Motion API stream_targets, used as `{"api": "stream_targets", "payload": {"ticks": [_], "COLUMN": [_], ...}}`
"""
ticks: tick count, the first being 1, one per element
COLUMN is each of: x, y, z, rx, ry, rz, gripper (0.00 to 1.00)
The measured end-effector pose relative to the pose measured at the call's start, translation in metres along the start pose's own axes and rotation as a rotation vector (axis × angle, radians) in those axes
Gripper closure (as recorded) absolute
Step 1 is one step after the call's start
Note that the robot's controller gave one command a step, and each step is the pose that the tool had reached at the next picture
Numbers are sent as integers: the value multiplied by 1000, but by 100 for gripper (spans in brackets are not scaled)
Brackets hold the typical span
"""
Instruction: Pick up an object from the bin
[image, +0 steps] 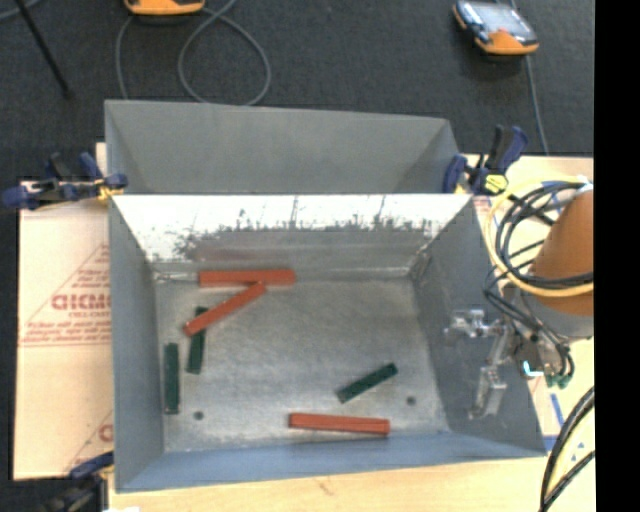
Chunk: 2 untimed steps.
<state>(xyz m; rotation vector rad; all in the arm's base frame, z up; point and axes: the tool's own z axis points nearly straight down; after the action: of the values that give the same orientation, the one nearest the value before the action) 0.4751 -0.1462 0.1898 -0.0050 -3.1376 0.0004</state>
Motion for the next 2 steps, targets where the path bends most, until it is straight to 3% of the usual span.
{"api": "stream_targets", "payload": {"ticks": [1, 2], "x": [4, 3], "y": [85, 81], "z": [70, 67], "rx": [-4, 1], "ry": [-1, -6], "rz": [-139, -136], "gripper": [0, 100]}}
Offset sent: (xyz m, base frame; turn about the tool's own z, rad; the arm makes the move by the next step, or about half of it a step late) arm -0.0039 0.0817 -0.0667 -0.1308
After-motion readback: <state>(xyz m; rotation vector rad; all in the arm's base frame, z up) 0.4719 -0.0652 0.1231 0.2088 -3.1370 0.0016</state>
